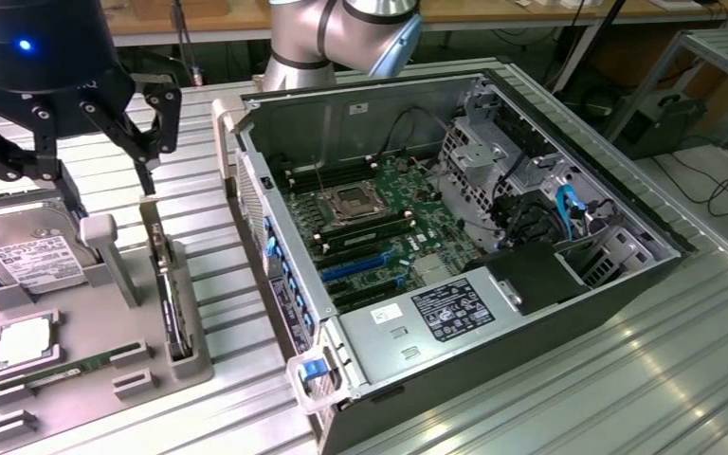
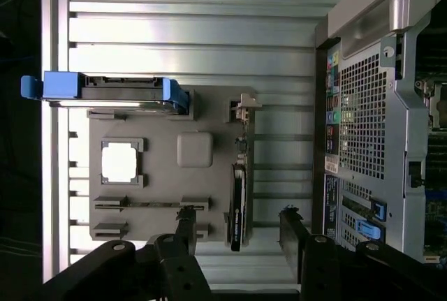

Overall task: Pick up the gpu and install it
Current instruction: 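Pick up the gpu and move the gpu toward the slot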

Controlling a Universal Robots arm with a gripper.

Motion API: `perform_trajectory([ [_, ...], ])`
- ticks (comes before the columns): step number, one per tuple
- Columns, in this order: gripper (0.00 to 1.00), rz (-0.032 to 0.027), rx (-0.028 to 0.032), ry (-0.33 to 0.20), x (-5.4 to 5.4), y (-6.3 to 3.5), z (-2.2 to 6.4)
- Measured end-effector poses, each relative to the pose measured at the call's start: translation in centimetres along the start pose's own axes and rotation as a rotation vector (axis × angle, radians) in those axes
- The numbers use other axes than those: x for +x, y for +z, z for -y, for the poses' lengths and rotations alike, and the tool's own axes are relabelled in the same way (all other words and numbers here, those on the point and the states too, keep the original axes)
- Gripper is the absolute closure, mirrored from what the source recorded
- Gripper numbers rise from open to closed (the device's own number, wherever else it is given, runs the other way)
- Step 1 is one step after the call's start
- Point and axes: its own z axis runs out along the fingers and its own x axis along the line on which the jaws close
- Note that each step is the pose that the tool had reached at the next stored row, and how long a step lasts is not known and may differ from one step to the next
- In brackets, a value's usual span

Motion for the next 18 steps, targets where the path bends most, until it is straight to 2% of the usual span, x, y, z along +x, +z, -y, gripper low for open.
perform_trajectory([
  [7, 0.4, -0.0006, 0.0018, -0.003, 0.0, 1.41, 0.07],
  [10, 0.4, -0.0005, 0.0053, -0.003, 0.0, 1.67, 0.08],
  [18, 0.4, -0.0005, 0.0057, -0.003, 0.0, 3.03, 0.14],
])
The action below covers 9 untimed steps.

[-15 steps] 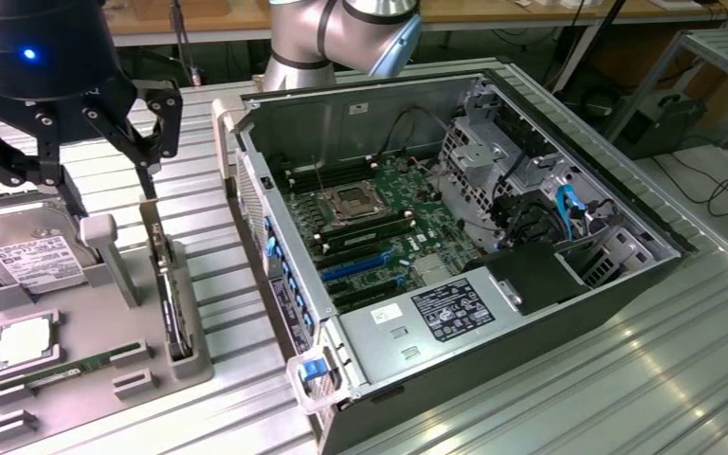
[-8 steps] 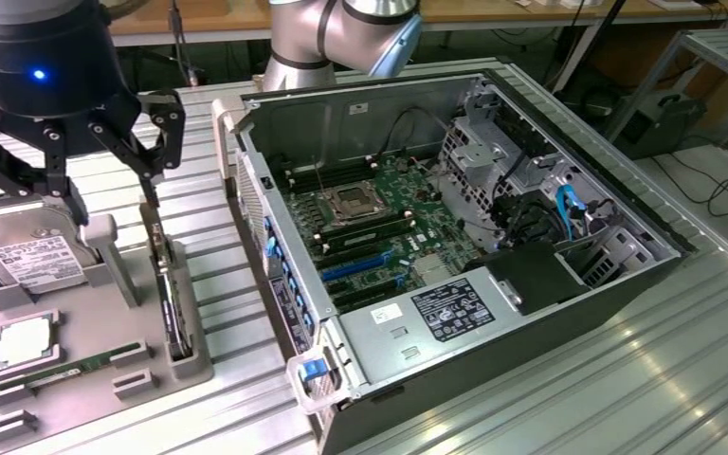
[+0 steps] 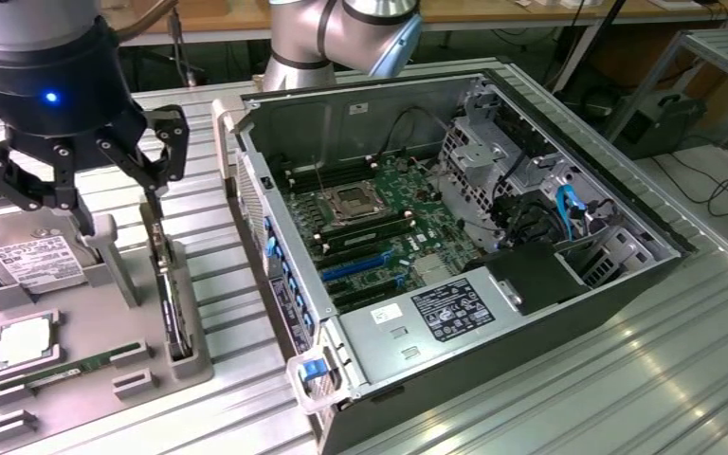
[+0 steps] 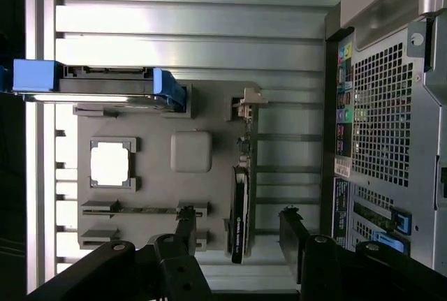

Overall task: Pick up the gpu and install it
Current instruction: 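Pick up the gpu and move the gpu toward the slot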

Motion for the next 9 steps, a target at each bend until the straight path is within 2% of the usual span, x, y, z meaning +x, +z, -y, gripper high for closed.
perform_trajectory([
  [2, 0.4, -0.0001, 0.0001, 0.0, 0.0, 0.41, 0.02],
  [4, 0.4, -0.0001, 0.0, 0.0, 0.0, 1.23, 0.05],
  [9, 0.4, 0.0, 0.0, 0.0, 0.0, 1.95, 0.08],
])
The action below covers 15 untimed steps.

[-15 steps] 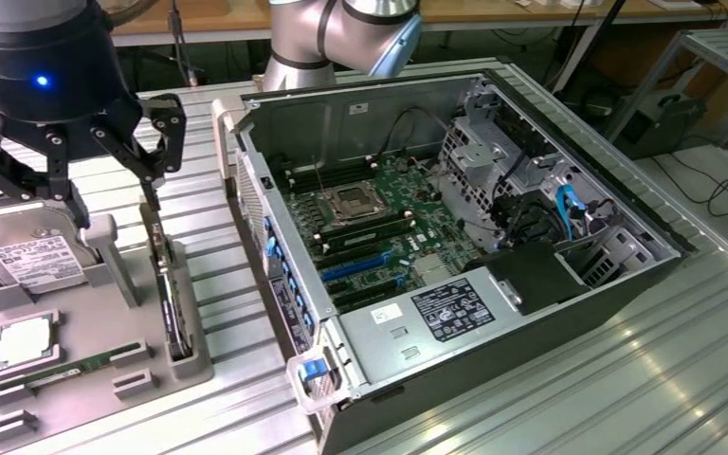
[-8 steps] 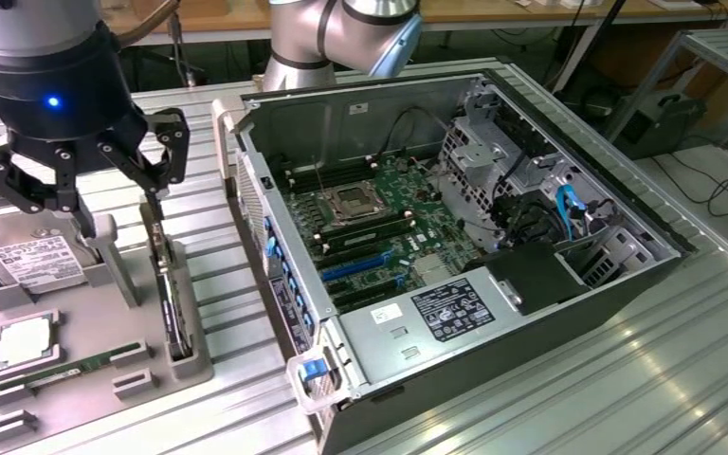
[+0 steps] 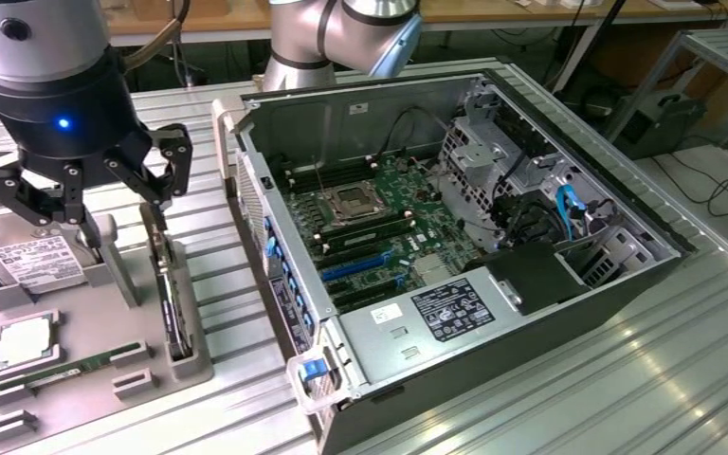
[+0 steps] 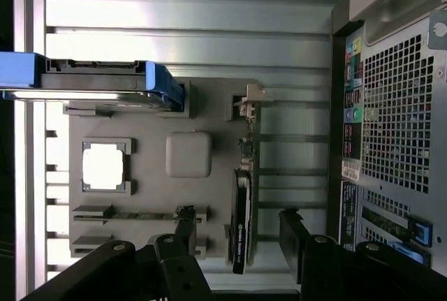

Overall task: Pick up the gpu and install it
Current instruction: 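Pick up the gpu and move the gpu toward the slot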

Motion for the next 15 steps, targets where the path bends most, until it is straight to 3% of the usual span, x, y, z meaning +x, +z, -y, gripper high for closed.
perform_trajectory([
  [9, 0.4, -0.0015, 0.0009, 0.0, 0.0, 0.85, 0.03],
  [15, 0.4, -0.0042, 0.0155, 0.0, -0.1, 1.44, 0.06],
])
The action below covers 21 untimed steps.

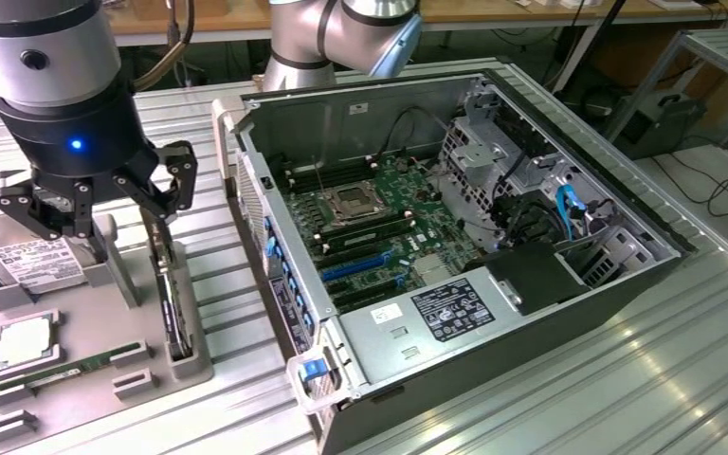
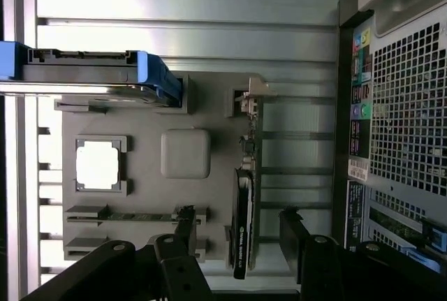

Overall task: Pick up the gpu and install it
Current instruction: 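Pick up the gpu and move the gpu toward the slot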

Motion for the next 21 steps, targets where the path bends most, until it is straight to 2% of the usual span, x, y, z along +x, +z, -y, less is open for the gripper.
perform_trajectory([
  [2, 0.4, 0.0001, 0.0055, 0.0, -0.1, 0.24, 0.01],
  [4, 0.4, -0.0009, 0.0072, 0.0, -0.1, 0.45, 0.04],
  [13, 0.4, -0.0013, 0.0078, 0.0, -0.1, 1.54, 0.47],
  [21, 0.4, -0.0104, 0.0079, 0.0, -0.4, 2.84, 0.66],
])
